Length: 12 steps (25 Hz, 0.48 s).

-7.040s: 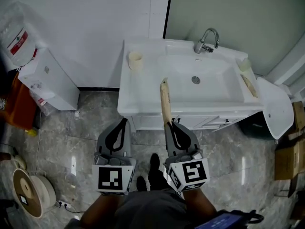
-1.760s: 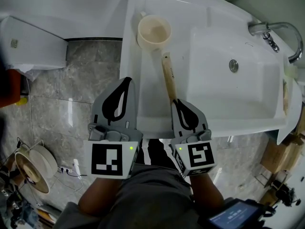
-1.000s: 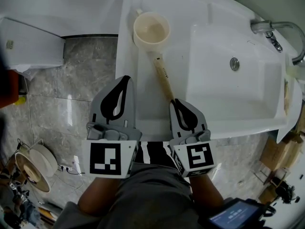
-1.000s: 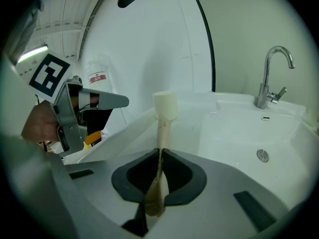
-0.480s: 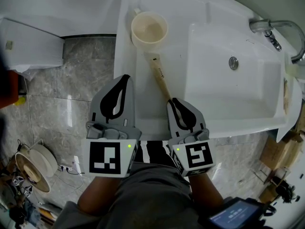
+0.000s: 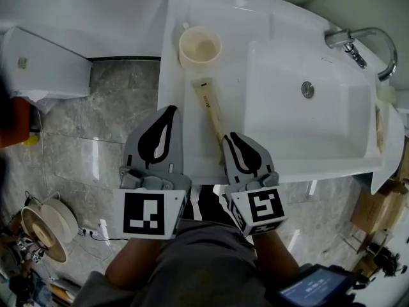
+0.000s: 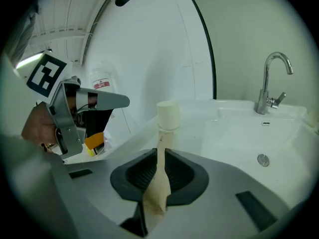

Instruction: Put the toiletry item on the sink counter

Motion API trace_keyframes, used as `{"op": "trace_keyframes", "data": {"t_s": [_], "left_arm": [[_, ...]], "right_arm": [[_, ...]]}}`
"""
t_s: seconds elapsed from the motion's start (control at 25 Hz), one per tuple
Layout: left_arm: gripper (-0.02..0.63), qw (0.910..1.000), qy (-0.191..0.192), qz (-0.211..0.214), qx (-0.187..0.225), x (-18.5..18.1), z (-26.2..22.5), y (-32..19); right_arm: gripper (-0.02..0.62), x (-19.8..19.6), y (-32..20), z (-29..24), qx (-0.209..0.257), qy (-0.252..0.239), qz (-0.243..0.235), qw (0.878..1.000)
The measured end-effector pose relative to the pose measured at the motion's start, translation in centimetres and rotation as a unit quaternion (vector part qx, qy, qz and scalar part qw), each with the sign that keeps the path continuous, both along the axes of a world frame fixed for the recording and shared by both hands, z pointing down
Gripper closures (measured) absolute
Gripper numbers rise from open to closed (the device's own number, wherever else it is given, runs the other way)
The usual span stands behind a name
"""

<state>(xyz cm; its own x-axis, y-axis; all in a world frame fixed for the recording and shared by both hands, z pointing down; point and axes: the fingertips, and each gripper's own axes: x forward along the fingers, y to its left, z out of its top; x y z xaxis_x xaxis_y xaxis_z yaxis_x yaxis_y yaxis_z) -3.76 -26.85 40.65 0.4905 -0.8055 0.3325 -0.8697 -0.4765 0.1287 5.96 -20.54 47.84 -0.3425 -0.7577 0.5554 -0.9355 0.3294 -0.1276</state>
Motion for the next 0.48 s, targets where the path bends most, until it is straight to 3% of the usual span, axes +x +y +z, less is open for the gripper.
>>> {"op": "trace_keyframes", "data": {"t_s": [0.28,0.48], "left_arm": [[0.592,0.9995,0.002,0.001,0.033,0.3,-3.5,1.7],[0.593,0.9971,0.007,0.001,0.076,0.5,-7.6,3.2]], "right_arm": [[0.565,0.2,0.3,-3.6,0.042,-0.002,0.002,0.999],[0.566,-0.4,-0.3,-9.4,0.112,-0.003,-0.004,0.994]]}}
